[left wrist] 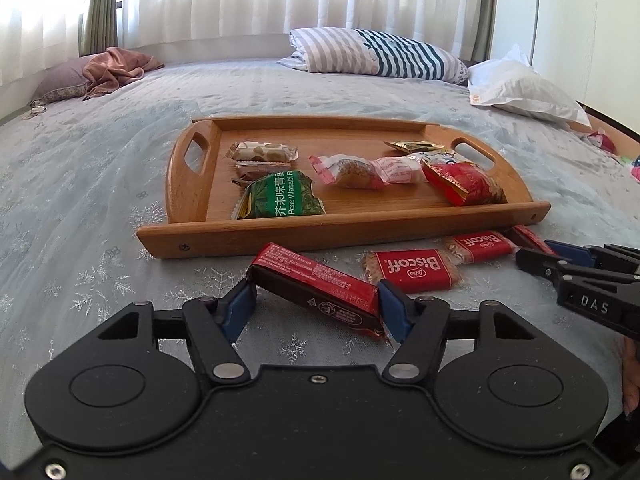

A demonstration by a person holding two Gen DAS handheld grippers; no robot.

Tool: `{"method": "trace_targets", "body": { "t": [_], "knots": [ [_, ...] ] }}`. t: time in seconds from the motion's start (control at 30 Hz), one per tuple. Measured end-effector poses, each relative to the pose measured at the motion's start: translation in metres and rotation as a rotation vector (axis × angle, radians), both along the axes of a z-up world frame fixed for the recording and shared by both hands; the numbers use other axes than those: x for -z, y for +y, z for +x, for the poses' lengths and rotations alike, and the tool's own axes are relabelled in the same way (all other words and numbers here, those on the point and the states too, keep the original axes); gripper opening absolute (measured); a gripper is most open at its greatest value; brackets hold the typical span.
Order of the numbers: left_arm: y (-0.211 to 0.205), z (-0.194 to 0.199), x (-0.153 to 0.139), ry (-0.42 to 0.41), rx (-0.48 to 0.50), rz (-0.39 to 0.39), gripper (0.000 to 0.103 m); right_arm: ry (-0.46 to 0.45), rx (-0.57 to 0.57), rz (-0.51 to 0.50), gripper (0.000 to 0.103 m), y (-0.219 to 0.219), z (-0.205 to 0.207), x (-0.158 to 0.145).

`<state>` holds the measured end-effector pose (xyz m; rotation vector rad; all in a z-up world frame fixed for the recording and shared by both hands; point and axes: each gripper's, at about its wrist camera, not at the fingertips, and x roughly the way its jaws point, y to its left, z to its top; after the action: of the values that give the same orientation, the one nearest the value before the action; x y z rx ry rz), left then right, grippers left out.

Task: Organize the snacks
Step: 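Grasp a long red bar with the left gripper while the right gripper grasps another red bar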

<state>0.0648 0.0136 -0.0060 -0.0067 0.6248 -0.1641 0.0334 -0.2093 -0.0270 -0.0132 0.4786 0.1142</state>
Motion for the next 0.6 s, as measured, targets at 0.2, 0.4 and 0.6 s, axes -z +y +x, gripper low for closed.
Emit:
{"method": "trace_targets", "body": {
  "t": [0.2,0.4,0.6],
  "knots": [
    [0.002,-0.009,-0.012,-0.019,0.001,0.003,0.064,0.026,0.043,-0.004,0.028,0.001,-0.003,-0.006],
    [0.005,-0.012,-0.025,-0.030,-0.008,-0.002,0.063,0.021,0.084,-0.007,0.028,0.000,-0.006,-0.015],
    [0.013,-0.008,-0.036,-0.035,-0.034,-0.014,0.063,-0.004,0.136,0.009,0.028,-0.011,-0.007,-0.032]
  ]
}}
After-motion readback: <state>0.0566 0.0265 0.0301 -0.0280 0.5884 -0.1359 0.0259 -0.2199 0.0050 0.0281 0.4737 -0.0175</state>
